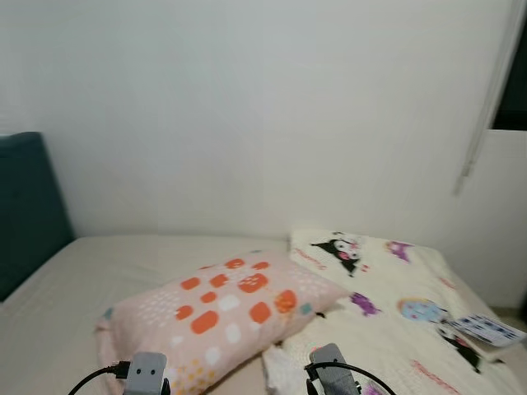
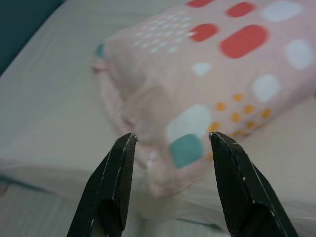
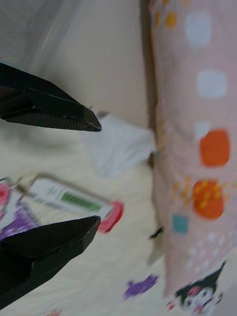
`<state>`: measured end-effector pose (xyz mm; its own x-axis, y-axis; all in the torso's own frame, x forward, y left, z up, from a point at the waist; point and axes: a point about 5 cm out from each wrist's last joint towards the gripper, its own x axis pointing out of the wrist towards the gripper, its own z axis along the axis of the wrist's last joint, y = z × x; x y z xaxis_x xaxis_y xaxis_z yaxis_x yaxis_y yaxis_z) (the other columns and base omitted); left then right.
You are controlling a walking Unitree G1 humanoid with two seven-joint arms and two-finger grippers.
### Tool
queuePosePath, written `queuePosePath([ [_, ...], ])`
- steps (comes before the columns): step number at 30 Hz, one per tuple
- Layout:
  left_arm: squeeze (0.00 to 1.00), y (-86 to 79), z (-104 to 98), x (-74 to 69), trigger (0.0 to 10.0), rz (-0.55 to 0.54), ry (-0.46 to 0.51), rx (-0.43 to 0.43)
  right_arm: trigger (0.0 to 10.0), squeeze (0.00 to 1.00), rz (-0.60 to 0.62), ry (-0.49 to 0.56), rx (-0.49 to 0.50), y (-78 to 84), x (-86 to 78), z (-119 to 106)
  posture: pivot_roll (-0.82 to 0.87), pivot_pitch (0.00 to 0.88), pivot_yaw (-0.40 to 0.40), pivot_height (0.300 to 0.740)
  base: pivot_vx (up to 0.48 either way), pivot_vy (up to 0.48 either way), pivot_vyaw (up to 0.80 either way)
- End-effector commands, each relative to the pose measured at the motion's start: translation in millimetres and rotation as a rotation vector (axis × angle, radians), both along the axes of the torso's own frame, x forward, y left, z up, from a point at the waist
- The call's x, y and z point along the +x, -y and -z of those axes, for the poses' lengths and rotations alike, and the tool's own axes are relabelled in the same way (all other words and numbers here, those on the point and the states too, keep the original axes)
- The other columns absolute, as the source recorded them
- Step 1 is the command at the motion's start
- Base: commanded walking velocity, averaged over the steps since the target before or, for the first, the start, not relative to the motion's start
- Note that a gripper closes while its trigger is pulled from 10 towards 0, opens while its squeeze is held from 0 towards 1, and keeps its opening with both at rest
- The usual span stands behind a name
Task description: Clean up the room
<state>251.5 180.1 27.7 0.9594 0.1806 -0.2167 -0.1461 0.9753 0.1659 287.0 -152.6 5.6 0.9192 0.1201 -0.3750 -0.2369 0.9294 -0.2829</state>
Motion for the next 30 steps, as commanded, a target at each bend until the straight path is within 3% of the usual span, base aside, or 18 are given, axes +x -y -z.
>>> queuePosePath([
  [1, 0.0, -1.1, 1.7, -2.2, 10.0, -0.002, -0.008, 0.004, 10.0, 0.0, -0.005, 0.003, 0.001, -1.1, 1.1, -1.1, -0.03, 0.021, -0.057, 0.74, 0.0, 0.0, 0.8],
  [19, 0.0, -2.2, -0.4, -1.2, 10.0, -0.006, -0.002, 0.006, 10.0, 0.0, 0.008, 0.012, 0.009, -1.6, 1.9, -2.2, -0.03, 0.026, -0.053, 0.74, 0.0, 0.0, 0.8],
  [30, 0.0, -1.6, -3.7, 0.6, 10.0, 0.006, 0.014, 0.029, 10.0, 0.0, 0.028, 0.016, 0.041, -0.6, 2.7, -3.3, -0.03, 0.028, -0.051, 0.74, 0.0, 0.0, 0.0],
])
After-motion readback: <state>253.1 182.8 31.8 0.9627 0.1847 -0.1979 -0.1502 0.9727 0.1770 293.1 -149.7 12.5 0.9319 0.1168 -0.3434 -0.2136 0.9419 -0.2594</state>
